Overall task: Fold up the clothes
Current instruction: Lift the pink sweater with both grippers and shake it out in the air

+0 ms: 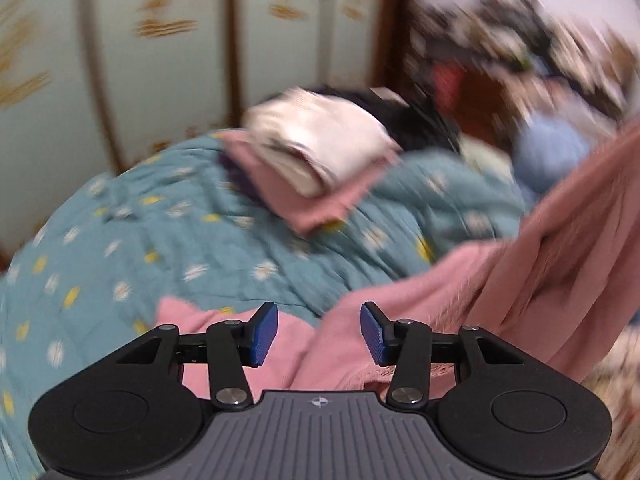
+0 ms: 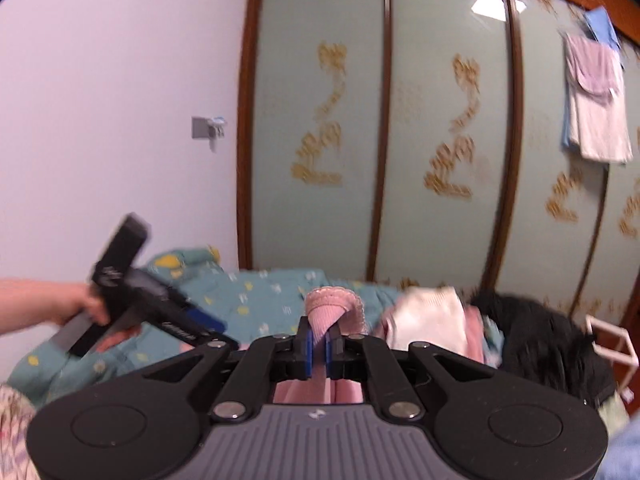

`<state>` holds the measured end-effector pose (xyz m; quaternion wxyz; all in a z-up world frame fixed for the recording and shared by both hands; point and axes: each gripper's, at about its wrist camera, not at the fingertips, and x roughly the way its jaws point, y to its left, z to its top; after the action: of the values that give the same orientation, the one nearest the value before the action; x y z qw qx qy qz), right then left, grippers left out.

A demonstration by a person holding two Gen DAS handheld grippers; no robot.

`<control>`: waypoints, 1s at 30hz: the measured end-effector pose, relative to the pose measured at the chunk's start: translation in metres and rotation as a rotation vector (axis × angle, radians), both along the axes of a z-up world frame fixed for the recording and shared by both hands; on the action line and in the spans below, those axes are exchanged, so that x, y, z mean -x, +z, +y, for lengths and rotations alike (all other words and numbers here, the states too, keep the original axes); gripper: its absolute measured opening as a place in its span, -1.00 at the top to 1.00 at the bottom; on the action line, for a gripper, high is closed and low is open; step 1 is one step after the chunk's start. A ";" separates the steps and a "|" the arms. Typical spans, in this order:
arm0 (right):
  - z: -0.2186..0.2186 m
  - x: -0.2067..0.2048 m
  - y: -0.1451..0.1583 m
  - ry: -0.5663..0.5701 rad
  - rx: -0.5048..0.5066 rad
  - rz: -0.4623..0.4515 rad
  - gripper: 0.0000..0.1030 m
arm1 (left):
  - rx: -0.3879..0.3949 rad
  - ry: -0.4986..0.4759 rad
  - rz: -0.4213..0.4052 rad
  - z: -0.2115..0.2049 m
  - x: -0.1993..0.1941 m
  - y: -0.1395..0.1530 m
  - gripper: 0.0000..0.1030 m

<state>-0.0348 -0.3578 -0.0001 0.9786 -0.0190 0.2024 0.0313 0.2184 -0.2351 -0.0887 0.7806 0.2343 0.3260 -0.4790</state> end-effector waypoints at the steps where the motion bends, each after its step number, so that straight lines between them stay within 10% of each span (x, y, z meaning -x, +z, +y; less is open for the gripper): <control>1: -0.005 0.005 -0.001 -0.005 0.002 0.009 0.90 | -0.021 -0.044 -0.027 -0.008 0.007 -0.005 0.12; 7: -0.018 0.017 -0.004 0.000 -0.024 0.043 0.90 | -0.193 -0.346 -0.270 -0.052 0.041 -0.043 0.14; 12: -0.023 0.012 -0.005 -0.002 -0.071 0.047 0.90 | -0.244 -0.440 -0.204 -0.060 0.041 -0.056 0.72; 19: -0.023 0.009 -0.009 -0.019 -0.112 0.034 0.90 | -0.154 -0.144 -0.294 -0.045 0.028 -0.042 0.92; 30: 0.003 -0.023 0.048 -0.047 -0.035 -0.155 0.90 | 0.211 0.386 -0.386 0.072 -0.004 0.112 0.96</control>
<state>-0.0115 -0.3549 0.0483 0.9920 0.0007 0.1256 0.0103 0.2224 -0.1627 0.0229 0.9250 0.1721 0.1584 -0.2993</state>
